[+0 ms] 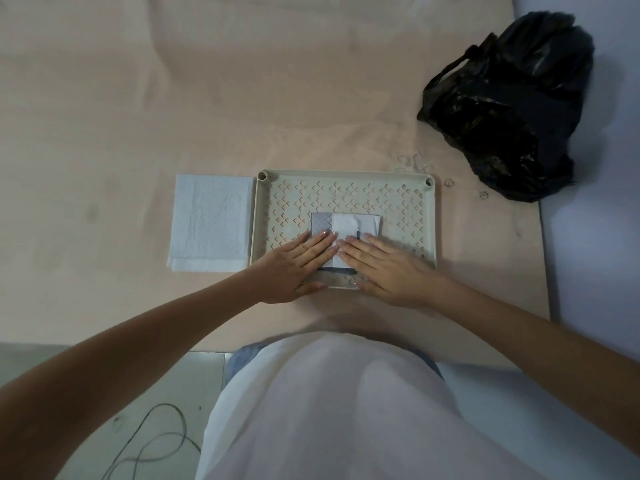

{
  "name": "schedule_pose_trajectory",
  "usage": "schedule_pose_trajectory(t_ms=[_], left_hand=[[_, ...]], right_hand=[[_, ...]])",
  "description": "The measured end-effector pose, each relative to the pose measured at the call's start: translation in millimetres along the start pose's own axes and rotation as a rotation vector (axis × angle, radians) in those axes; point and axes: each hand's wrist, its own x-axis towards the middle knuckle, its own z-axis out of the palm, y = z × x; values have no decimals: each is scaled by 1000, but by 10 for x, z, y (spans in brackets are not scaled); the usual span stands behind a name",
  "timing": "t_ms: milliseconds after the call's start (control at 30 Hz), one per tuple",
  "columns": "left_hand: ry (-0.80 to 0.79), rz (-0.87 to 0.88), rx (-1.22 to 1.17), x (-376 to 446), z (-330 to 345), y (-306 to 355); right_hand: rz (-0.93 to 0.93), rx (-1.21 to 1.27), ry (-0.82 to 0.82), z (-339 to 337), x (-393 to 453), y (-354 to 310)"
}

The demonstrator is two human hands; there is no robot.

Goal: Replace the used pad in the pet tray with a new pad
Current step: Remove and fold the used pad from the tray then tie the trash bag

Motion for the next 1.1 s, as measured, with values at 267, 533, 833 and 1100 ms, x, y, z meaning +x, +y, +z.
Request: schedule_pose_trajectory(t_ms=[267,533,833,1100], left_hand=[[-60,-27,22,4,8,8],[296,-518,-1062,157,-220,238],[326,-1117,-1205,470,-189,125],[348,-1112,-1432,491,-310,65]], right_hand=[[27,41,-56,115,15,3],[64,76,-40,139,39,-5],[63,132,47,120,10,-52],[433,1133,390,-73,55,-272]])
